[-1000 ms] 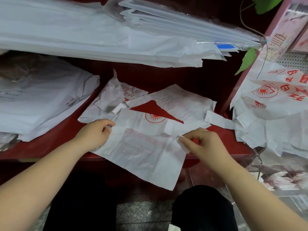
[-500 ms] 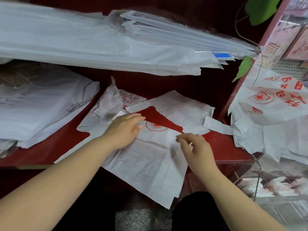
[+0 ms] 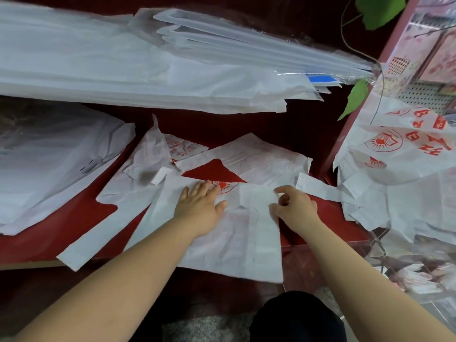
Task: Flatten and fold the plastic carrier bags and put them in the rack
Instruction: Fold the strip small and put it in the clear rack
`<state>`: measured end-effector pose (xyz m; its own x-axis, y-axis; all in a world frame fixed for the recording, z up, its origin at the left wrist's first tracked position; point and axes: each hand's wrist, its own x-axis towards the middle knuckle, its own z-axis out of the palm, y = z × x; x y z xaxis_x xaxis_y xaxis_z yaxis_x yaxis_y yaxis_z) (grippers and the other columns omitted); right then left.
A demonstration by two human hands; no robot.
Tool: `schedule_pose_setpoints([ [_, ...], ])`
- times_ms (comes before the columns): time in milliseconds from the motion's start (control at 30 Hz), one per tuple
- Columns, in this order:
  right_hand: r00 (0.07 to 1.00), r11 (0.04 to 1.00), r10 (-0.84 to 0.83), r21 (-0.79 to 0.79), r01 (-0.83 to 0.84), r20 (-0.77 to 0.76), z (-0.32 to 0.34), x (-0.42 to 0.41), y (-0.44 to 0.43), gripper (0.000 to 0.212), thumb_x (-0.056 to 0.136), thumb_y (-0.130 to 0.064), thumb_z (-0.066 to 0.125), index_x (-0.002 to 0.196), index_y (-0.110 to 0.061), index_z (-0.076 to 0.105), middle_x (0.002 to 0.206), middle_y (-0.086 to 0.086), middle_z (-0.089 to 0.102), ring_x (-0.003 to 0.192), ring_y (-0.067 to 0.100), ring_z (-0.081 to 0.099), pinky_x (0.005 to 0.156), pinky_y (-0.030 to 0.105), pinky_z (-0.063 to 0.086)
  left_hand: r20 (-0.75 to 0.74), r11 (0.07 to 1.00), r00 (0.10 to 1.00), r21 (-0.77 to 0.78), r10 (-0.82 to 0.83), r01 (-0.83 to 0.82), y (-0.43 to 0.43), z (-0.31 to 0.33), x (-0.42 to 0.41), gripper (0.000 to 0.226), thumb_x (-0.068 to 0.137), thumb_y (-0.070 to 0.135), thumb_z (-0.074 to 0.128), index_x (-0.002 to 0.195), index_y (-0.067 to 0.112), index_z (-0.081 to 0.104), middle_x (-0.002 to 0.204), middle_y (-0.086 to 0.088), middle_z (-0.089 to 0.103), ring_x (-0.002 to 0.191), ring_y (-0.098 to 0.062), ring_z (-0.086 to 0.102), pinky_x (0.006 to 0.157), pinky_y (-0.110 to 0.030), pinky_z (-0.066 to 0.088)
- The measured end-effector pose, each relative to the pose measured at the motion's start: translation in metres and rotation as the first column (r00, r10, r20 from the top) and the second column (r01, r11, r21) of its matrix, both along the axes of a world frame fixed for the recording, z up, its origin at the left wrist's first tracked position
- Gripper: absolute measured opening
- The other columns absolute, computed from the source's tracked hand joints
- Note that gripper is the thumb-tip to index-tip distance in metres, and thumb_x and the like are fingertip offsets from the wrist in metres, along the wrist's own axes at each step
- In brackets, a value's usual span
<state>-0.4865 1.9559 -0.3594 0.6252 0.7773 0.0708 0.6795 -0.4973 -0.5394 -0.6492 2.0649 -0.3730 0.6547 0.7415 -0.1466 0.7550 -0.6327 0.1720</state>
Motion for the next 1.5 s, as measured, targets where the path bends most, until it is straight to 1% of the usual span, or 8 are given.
schedule_pose_setpoints([
  [267,0.996,0.999,0.044,-0.022,-0.042,0.077,0.004,0.015,0.011,0.053,0.085,-0.033,0.061,0.132,-0.019,0.04,0.128,-0.002,0.051,0.118,0.022,0.045,0.097,0.032,0.027,0.043,0.991,0.993,0.07,0.107,-0.11,0.005,0.006,0.036,0.056,0.099,0.044,0.012,0.148,0.019,0.004,0.156,-0.004,0.0,0.143,-0.02,-0.003,0.113,-0.04,-0.007],
  [433,0.964,0.967,0.174,0.152,-0.206,0.2,-0.008,0.005,-0.012,0.03,0.079,-0.015,0.068,0.105,-0.003,0.059,0.11,0.008,0.053,0.104,0.027,0.048,0.077,0.022,0.027,0.214,0.965,0.947,0.163,-0.24,0.208,-0.04,0.016,0.007,0.053,0.097,0.045,0.015,0.146,0.025,0.016,0.155,0.009,0.004,0.141,-0.007,-0.002,0.11,-0.025,-0.013],
  [533,0.96,0.959,0.254,0.099,-0.266,0.116,-0.003,0.001,-0.03,0.044,0.079,-0.025,0.069,0.117,-0.009,0.055,0.113,0.001,0.056,0.107,0.019,0.051,0.082,0.021,0.034,0.133,0.937,0.929,0.103,-0.346,0.334,-0.074,0.004,-0.013,0.09,0.066,0.057,-0.018,0.147,0.029,0.009,0.155,0.012,-0.001,0.14,-0.002,-0.008,0.101,-0.019,-0.019],
  [667,0.932,0.935,0.351,-0.094,-0.343,0.092,0.0,0.004,-0.052,0.049,0.083,-0.027,0.064,0.128,-0.019,0.047,0.121,-0.006,0.056,0.109,0.011,0.052,0.076,0.015,0.033,0.056,0.943,0.945,0.105,-0.322,0.315,-0.076,-0.011,-0.013,0.108,0.052,0.07,-0.029,0.147,0.027,-0.003,0.15,0.015,-0.016,0.139,-0.004,-0.016,0.103,-0.024,-0.02],
  [800,0.918,0.943,0.319,0.02,-0.333,0.235,-0.004,0.002,-0.053,0.017,0.081,-0.008,0.065,0.096,-0.005,0.07,0.098,0.006,0.071,0.093,0.024,0.064,0.073,0.022,0.044,-0.008,0.947,0.951,0.091,-0.309,0.308,-0.08,-0.005,-0.013,0.072,0.089,0.064,0.009,0.147,0.024,-0.007,0.154,0.006,-0.015,0.14,-0.007,-0.016,0.11,-0.027,-0.016],
  [933,0.857,0.9,0.297,0.176,-0.398,0.422,-0.013,-0.009,-0.052,0.013,0.07,-0.015,0.061,0.07,-0.008,0.071,0.077,0.003,0.073,0.071,0.02,0.068,0.066,0.022,0.049,-0.029,0.947,0.95,0.077,-0.312,0.313,-0.081,-0.002,-0.014,0.067,0.093,0.056,0.017,0.147,0.024,-0.006,0.154,0.005,-0.015,0.141,-0.007,-0.015,0.111,-0.028,-0.014],
  [1333,0.847,0.893,0.404,0.053,-0.448,0.346,-0.025,-0.024,-0.065,0.035,0.082,-0.034,0.045,0.081,-0.015,0.075,0.094,0.002,0.073,0.09,0.017,0.068,0.081,0.027,0.048,0.281,0.977,0.938,0.128,-0.203,0.173,-0.051,0.028,0.011,0.046,0.1,0.034,0.021,0.145,0.027,0.02,0.155,0.007,0.009,0.142,-0.009,0.003,0.112,-0.025,-0.005],
  [1500,0.842,0.885,0.397,0.092,-0.457,0.365,-0.026,-0.02,-0.061,0.033,0.082,-0.031,0.046,0.072,-0.018,0.075,0.088,0.0,0.073,0.084,0.015,0.069,0.075,0.021,0.048,0.071,0.993,0.991,0.046,-0.113,0.11,-0.004,0.027,0.059,0.054,0.1,0.039,0.018,0.148,0.022,0.001,0.156,-0.002,-0.004,0.143,-0.018,-0.007,0.113,-0.039,-0.008],
])
